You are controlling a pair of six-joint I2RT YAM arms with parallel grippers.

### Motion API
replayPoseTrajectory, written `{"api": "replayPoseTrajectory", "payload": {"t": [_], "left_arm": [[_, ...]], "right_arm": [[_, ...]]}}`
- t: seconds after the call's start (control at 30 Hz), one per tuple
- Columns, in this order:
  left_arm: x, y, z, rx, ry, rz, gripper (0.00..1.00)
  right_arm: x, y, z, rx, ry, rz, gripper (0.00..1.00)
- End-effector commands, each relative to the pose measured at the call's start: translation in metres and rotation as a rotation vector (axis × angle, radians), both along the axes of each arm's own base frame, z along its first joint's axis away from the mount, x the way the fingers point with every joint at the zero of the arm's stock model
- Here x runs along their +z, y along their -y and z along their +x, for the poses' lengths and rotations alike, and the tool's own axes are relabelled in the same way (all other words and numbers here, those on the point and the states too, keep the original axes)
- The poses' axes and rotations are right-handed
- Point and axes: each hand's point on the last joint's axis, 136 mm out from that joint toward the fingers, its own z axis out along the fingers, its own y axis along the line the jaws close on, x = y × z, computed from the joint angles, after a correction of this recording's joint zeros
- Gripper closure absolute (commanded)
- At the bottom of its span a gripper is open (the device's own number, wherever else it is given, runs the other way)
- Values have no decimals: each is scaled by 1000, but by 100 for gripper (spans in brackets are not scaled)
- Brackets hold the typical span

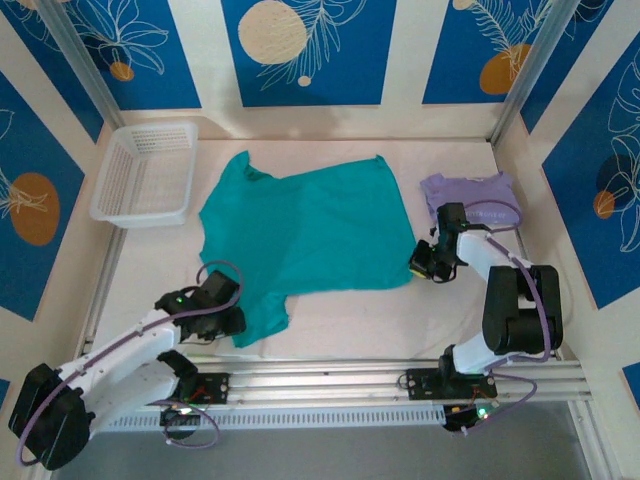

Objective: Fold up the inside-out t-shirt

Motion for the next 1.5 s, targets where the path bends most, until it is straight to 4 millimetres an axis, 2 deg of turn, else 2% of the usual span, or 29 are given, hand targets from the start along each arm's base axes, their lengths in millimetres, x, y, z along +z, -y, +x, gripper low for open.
{"api": "replayPoseTrajectory", "payload": {"t": [0.0,0.27,0.5,0.67,0.83,1.0,1.13,1.23,1.47], "left_arm": [[-7,7,-15,2,-61,-40,55],[-17,9,-30,-16,-102,-40,55],[-18,11,-24,-37,-83,-25,77],[-17,1,-19,-40,-49,26,100],[4,-3,-12,-5,23,11,100],[42,-3,13,64,127,-104,100],[74,-8,42,79,186,-174,100],[92,-9,67,60,218,-192,100],[103,-19,117,64,247,-212,100]], "right_arm": [[7,-1,-3,17,25,12,99],[8,1,-2,13,30,12,99],[7,1,-2,11,31,14,99],[10,0,-1,22,47,34,99],[14,1,-8,21,66,31,98],[26,-2,0,17,97,74,97],[42,-6,16,30,135,100,96],[45,-5,28,39,138,98,96],[52,-2,55,36,154,98,95]]}}
